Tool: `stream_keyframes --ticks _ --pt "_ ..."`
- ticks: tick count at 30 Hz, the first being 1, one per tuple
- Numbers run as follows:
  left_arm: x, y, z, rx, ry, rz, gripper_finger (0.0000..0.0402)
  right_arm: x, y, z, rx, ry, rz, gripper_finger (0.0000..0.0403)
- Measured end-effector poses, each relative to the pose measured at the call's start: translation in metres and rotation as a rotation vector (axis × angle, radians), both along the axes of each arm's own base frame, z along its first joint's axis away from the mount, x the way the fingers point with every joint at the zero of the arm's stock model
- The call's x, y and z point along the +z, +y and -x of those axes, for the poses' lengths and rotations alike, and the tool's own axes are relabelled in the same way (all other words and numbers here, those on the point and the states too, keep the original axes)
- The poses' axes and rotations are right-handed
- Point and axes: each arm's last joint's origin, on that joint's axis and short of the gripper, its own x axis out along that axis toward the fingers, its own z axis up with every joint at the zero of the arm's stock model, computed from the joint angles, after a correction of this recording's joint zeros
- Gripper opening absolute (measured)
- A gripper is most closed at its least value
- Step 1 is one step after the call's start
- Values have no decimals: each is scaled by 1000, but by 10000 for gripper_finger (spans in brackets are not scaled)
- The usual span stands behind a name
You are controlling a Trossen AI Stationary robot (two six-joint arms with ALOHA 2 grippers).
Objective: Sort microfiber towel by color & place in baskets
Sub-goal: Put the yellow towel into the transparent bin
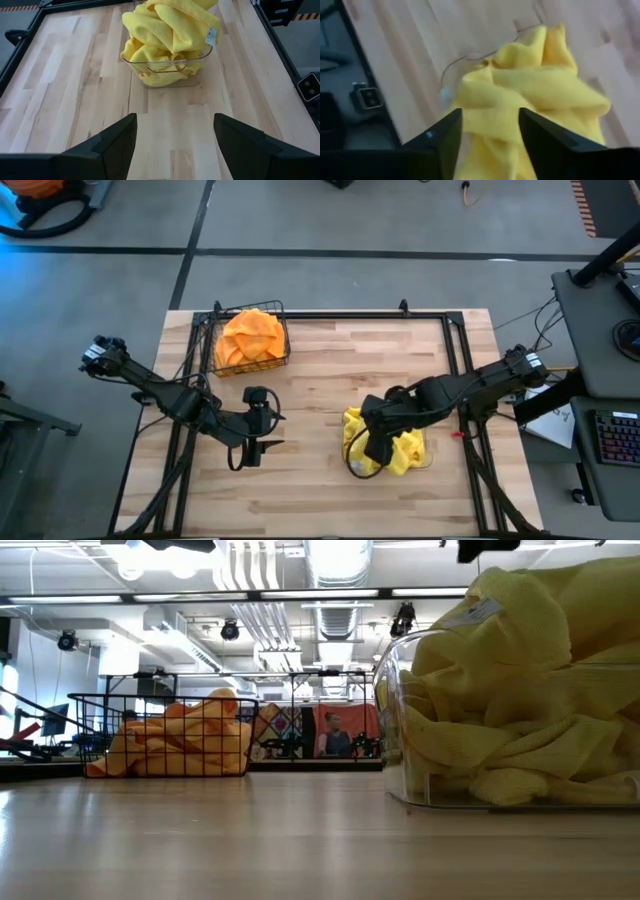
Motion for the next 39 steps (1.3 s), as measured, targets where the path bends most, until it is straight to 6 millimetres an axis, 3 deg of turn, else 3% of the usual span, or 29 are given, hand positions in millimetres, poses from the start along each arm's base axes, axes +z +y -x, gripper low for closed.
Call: stream_keyframes --ticks 9,21,28,34,39 --pt "0 0 0 0 1 0 247 -54 6 -21 125 226 103 19" --pt "0 0 0 0 1 0 247 -120 -3 -43 185 359 187 9" --pt "0 0 0 0 3 -2 247 -141 -7 -46 213 342 192 9" --pt "0 0 0 0 4 -2 247 -143 -9 -44 207 322 196 9" --pt "0 0 0 0 1 0 247 -129 -10 -41 205 339 209 9"
